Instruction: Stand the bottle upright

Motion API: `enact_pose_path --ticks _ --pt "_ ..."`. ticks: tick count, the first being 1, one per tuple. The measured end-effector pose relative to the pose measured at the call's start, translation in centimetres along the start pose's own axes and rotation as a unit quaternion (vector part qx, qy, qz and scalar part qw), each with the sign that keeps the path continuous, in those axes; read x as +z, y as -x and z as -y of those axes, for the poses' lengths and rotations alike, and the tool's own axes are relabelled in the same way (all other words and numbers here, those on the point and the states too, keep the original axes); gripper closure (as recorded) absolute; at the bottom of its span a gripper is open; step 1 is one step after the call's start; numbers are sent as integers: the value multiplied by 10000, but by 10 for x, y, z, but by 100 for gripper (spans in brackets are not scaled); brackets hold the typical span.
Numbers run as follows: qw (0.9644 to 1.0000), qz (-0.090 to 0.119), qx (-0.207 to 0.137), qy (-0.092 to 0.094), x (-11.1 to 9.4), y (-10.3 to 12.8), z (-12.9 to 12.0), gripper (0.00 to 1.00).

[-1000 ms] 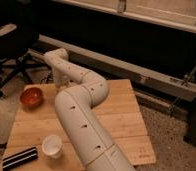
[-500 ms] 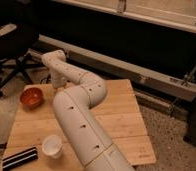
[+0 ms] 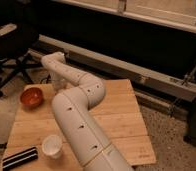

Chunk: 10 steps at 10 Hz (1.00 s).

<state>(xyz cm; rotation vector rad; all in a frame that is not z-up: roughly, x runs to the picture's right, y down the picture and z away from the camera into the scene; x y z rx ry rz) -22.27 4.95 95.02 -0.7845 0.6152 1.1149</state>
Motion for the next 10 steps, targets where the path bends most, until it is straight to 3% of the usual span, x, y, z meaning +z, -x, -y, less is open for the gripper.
enact_pose_path --ticks 4,10 --pt "10000 -83 -12 -10 6 0 2 60" --pt "9999 -107 -20 -45 9 2 4 60"
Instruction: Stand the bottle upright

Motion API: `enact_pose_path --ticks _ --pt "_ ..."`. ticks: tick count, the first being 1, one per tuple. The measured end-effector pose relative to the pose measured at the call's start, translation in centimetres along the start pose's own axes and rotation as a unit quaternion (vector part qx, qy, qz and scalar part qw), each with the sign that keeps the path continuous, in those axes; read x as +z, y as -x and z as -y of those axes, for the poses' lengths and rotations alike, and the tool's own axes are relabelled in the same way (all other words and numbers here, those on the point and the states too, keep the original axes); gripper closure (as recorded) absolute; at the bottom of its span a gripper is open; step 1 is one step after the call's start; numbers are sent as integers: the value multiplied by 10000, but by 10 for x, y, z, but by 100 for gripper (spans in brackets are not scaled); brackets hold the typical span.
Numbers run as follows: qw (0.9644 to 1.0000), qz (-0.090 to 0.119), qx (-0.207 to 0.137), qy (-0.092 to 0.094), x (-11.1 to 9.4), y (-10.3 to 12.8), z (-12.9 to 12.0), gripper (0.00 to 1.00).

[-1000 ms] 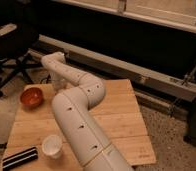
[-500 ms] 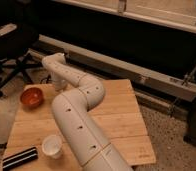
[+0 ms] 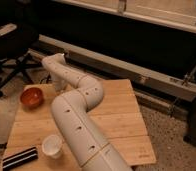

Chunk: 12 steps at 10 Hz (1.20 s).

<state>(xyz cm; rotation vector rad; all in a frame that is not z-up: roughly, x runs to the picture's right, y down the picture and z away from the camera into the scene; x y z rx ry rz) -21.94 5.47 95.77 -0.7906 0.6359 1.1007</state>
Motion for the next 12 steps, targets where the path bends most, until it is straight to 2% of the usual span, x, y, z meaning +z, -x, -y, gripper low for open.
enact_pose_path --ticks 2,6,9,12 --pt "9999 92 37 13 -6 3 4 60" --pt "9978 635 126 127 -42 14 12 60" --pt "9934 1108 167 236 -73 13 16 60" --pt "9876 1524 217 307 -99 -2 22 60"
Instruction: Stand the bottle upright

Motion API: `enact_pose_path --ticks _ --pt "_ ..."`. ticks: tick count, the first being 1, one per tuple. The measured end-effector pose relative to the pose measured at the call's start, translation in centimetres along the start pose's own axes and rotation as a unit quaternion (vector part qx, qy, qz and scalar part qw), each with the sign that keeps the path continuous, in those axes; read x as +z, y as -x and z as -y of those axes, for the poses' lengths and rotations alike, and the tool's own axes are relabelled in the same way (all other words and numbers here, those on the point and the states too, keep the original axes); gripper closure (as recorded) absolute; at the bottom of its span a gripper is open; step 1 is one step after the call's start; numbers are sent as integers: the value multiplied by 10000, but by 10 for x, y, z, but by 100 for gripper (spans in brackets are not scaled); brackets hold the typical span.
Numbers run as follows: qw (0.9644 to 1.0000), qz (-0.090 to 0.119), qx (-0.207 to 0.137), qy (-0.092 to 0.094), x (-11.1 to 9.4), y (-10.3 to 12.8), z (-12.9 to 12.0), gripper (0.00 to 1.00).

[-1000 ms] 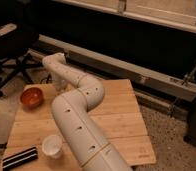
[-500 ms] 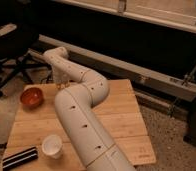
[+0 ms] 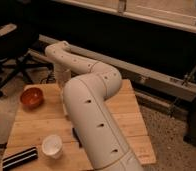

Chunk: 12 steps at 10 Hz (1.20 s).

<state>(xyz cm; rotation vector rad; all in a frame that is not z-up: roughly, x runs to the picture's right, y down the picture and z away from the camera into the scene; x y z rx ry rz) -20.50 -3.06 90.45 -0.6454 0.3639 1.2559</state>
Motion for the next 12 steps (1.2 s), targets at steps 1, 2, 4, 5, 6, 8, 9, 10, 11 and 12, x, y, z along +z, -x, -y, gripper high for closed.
enact_pose_path --ticks 1,2,4,5,6,8,9,10,11,12 --pt "9999 148 2 31 -11 -6 1 60" --pt "9997 256 -2 55 -18 -13 1 60" --pt "9989 449 -7 94 -31 -29 2 60" --pt "9986 524 -9 106 -35 -34 2 60" --pt "9980 625 -5 125 -40 -40 2 60" --pt "9963 853 26 118 -50 -49 3 60" --pt "9946 1029 52 105 -55 -52 3 60" --pt "9929 1184 83 84 -59 -54 3 60" --pt "9909 1339 118 57 -64 -56 4 60" --pt "9894 1446 138 36 -67 -58 4 60"
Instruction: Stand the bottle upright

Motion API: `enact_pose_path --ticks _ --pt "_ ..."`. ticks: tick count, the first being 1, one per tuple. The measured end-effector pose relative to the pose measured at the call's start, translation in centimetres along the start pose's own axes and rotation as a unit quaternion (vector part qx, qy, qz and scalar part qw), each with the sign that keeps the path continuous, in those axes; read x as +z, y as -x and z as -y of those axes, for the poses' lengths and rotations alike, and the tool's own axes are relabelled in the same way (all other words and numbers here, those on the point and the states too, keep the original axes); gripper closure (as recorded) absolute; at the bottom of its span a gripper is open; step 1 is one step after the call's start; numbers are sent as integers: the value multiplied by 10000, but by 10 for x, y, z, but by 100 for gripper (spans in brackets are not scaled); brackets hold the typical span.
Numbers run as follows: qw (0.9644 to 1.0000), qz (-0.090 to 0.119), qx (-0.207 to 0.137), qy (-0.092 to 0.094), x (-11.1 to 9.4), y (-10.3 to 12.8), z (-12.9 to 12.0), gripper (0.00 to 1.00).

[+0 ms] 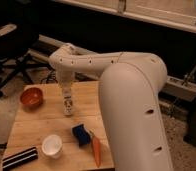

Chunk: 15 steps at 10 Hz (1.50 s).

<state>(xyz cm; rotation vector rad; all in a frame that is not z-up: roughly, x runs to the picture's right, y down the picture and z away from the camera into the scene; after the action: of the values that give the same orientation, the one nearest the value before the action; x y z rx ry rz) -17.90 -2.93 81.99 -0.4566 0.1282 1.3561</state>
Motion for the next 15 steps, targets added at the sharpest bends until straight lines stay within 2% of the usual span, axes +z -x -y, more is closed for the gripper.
enact_pose_path --ticks 3,5,6,9,10,13,15 --pt "9992 383 67 -121 -13 -5 -1 60" --pt "9975 637 157 -272 -21 -9 2 59" --pt "9969 695 184 -321 -24 -12 2 55" --pt "9959 716 149 -528 -22 -26 -5 25" --pt "9956 723 156 -574 -21 -28 -7 21" --pt "9950 731 201 -648 -16 -32 -14 20" --pt "9957 665 234 -597 -13 -36 -16 20"
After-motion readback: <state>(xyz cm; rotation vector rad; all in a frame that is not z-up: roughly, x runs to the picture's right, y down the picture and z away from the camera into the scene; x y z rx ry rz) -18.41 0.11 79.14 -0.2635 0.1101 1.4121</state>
